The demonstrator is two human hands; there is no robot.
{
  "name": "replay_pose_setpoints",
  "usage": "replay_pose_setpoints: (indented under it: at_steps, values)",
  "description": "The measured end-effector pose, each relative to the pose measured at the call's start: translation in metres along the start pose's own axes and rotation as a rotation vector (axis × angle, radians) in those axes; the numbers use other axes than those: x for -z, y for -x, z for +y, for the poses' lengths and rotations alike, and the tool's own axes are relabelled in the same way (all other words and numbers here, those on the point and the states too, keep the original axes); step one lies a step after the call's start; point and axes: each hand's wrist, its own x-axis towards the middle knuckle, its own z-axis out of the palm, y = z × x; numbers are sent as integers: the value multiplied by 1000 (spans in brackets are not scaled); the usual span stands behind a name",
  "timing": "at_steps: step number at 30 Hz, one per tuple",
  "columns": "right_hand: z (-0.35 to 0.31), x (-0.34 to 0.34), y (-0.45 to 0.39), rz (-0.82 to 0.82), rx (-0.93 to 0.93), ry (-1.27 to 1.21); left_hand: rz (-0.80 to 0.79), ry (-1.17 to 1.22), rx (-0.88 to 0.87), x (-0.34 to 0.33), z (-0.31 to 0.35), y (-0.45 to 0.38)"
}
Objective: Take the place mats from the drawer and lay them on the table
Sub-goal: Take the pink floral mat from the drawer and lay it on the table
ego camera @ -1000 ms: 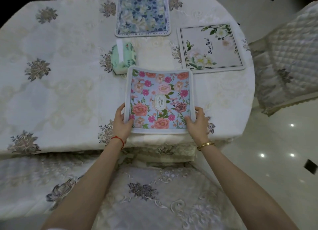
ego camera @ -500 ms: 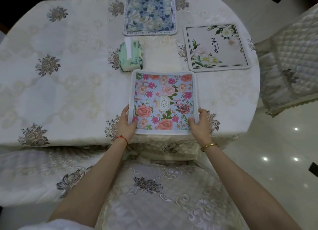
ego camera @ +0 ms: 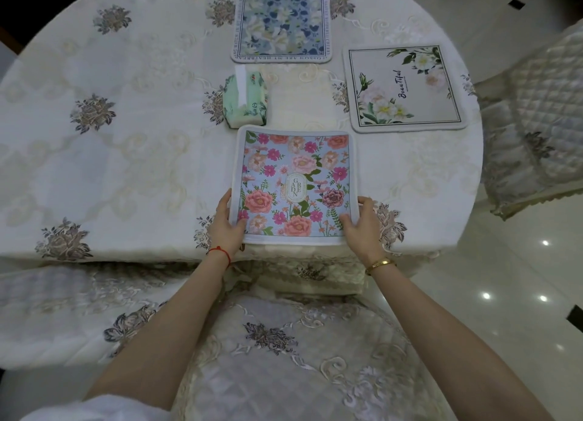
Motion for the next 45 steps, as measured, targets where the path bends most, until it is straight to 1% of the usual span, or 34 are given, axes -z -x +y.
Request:
replay_pose_setpoints:
  at_steps: [3,8,16,22,28,39,45]
  values:
    - [-6,-6,-4,-14,19,-8,22,20,17,5,-3,-1]
    - [-10,-15,-8,-27,5,4,11,27,33,14,-5,-6]
    - [-11,-19,-8,-5,20,40,2,-3,30,19,-18,-8]
    - [-10,-24,-10,9,-5,27,-9,26,35,22,-18,-10]
    - [-5,-25,-7,65,-25,-18,61,56,91,25,-16,-9]
    - [8,-30,-7,53,25,50,61,49,58,31,-19,-3]
    - [7,-28,-6,59,82,90,107,15,57,28,-17,-4]
